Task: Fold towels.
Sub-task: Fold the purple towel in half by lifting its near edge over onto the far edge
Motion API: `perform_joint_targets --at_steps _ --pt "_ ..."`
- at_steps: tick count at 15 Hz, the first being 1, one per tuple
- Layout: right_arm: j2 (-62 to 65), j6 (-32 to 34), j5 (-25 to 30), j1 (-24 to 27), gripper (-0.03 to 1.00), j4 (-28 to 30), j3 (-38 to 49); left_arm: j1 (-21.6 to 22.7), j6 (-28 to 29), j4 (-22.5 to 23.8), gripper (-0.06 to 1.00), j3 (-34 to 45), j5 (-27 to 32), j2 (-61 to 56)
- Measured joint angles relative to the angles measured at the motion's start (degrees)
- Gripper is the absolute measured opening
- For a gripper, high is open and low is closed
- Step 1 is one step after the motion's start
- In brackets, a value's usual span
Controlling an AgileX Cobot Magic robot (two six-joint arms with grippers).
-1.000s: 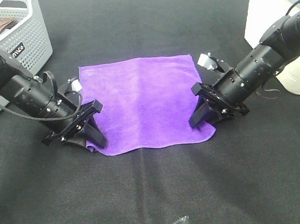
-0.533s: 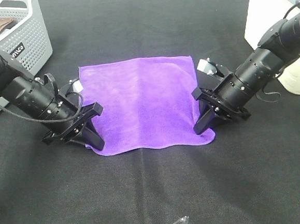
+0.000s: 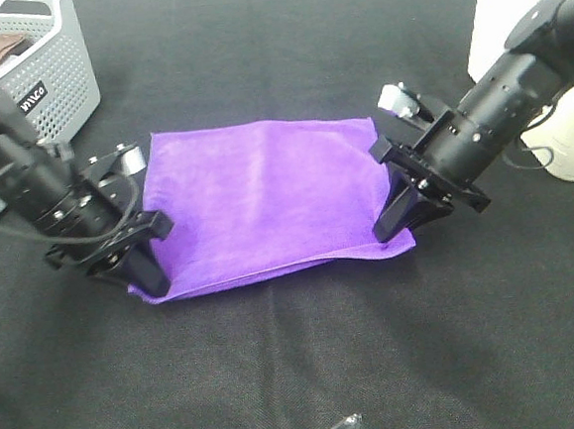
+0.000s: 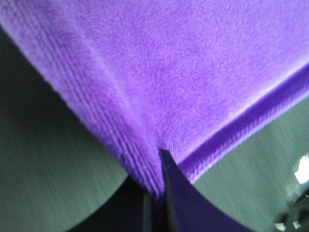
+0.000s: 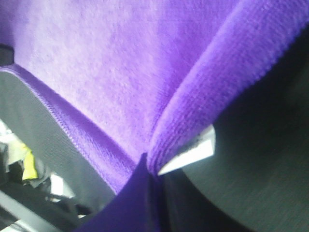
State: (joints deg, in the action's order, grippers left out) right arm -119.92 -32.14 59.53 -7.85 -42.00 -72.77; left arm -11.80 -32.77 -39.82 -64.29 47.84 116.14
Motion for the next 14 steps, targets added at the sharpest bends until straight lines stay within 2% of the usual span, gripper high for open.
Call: perform_joint_targets --at_steps 6,12,14 --pt "10.08 0.52 -0.06 0.0 0.0 -0.06 11.0 -0.06 0.86 1.09 0.0 12.09 -1.66 -13.29" --pt "12.66 2.29 -0.29 0.0 0.0 -0.06 11.52 -0.06 1.32 0.97 0.0 11.97 -3.61 -15.41" --pt "12.66 3.04 -2.98 0.0 0.0 0.52 8.42 -0.06 1.32 1.6 0.0 7.56 -5.44 -15.18"
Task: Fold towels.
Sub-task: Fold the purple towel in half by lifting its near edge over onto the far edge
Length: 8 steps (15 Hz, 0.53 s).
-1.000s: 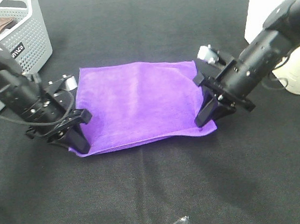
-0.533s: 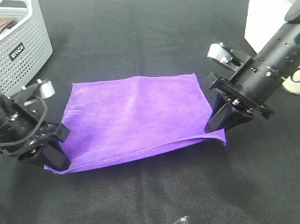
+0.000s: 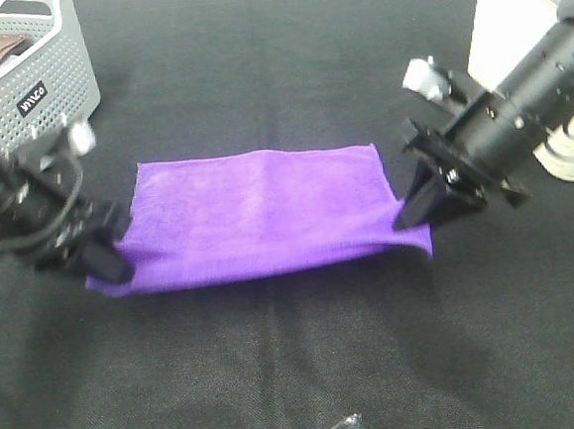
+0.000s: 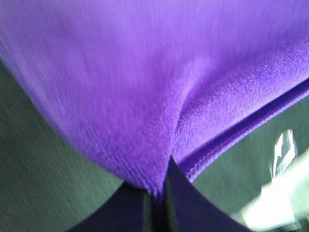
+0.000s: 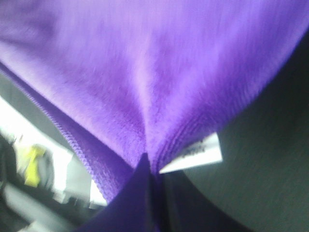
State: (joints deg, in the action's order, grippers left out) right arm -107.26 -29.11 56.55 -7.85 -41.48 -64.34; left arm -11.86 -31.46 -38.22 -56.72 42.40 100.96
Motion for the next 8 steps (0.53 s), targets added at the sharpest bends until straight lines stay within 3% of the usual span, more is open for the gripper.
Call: perform_joint_targets --at_steps 2,8 --pt "-1.03 0.69 -1.83 0.0 0.0 0.97 -5.33 0.06 0.0 0.63 0.0 -6.25 -0.23 2.23" --pt "-18.45 5.04 1.32 0.0 0.0 2.92 -32.6 1.15 0.0 2.06 0.0 -27.1 0.69 16.56"
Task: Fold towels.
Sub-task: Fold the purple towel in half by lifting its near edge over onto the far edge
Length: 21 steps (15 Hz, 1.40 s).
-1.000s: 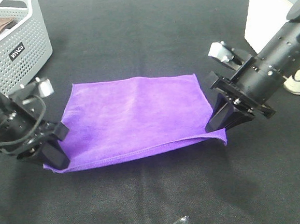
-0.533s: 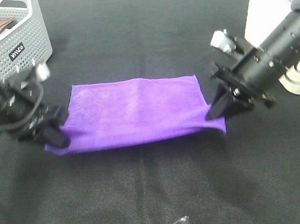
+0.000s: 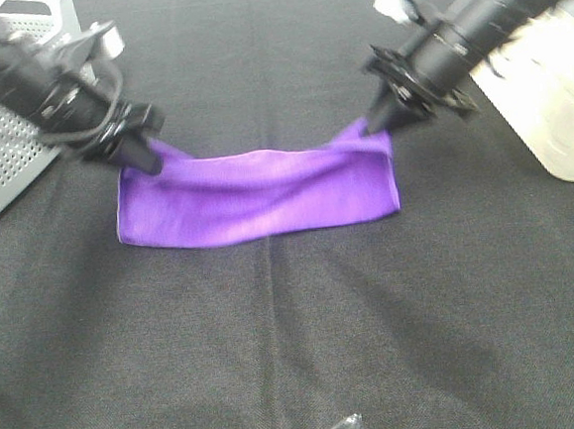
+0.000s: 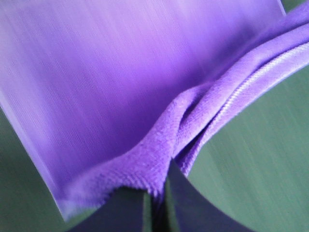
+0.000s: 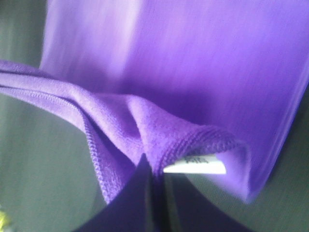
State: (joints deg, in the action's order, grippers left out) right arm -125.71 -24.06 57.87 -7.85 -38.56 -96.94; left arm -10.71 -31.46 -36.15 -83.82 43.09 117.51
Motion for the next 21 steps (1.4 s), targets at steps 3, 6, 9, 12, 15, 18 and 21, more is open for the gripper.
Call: perform_joint_targets --at_steps 3,6,9,12,15,18,21 --pt "-5.44 2.86 0.23 0.06 0.0 3.32 -7.96 0.11 -0.63 1.03 0.0 -6.99 0.0 5.16" --pt "-11.12 7.16 0.11 0.06 0.0 8.65 -14.55 0.57 -0.86 2.35 0.0 -14.9 -0.06 10.83" --pt "-13.18 7.56 -1.38 0.06 0.0 8.48 -15.01 0.74 -1.32 3.32 0.0 -15.18 -1.03 13.58" --pt "-14.27 8.59 -1.43 0.0 0.0 7.85 -15.01 1.15 -1.32 4.87 0.0 -15.18 0.11 15.13" --pt "-14.27 8.59 -1.43 0.0 0.0 6.99 -15.01 1.15 0.0 6.88 0.0 -15.18 0.63 15.18" --pt "-14.27 9.0 -1.43 -0.06 0.0 6.19 -15.01 1.78 0.69 6.59 0.0 -15.18 -0.17 16.16" --pt "-14.27 8.94 -2.01 -0.06 0.03 5.84 -15.01 1.78 0.92 6.13 0.0 -15.18 -2.46 16.96"
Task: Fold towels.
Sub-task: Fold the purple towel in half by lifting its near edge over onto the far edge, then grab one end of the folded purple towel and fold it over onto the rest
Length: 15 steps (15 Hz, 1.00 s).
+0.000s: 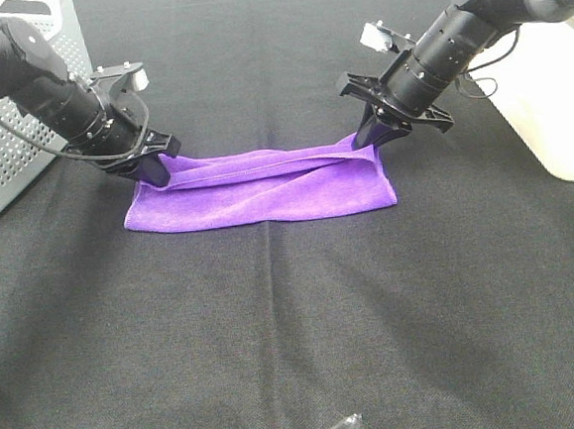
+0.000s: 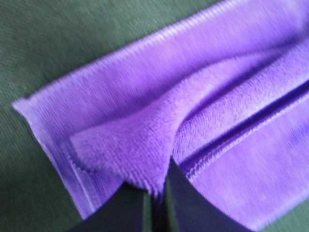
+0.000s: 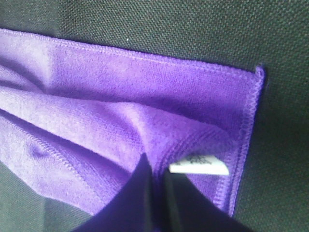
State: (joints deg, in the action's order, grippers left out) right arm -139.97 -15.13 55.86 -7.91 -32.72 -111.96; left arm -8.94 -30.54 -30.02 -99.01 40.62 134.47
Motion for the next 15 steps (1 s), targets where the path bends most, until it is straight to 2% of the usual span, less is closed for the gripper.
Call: perform_joint_targets --at_steps 2,5,8,10,11,13,15 --pt "0.0 0.0 -0.57 0.0 0.04 0.17 0.0 0.0 0.0 -0.63 0.03 0.0 -1.26 0.06" --pt "-0.4 0.0 -0.92 0.06 0.13 1.15 0.0 0.63 0.0 -0.92 0.17 0.0 -1.78 0.11" --pt "-1.2 0.0 -1.2 0.17 0.3 1.72 0.0 0.63 0.29 -0.86 0.44 0.0 -0.74 0.11" --pt "-1.2 0.0 -1.66 0.17 0.49 2.92 0.0 0.63 1.32 -0.86 0.64 0.0 -0.4 0.11" --pt "-1.2 0.0 -1.66 0.17 0.49 2.92 0.0 0.63 1.32 -0.86 0.64 0.0 -0.4 0.11" --pt "-1.2 0.0 -2.01 0.17 0.66 3.9 0.0 0.63 2.35 -0.46 0.72 -0.63 1.38 0.11" --pt "0.0 -0.06 -1.38 0.17 0.7 4.81 0.0 0.63 3.67 1.09 0.73 -4.01 7.28 0.11"
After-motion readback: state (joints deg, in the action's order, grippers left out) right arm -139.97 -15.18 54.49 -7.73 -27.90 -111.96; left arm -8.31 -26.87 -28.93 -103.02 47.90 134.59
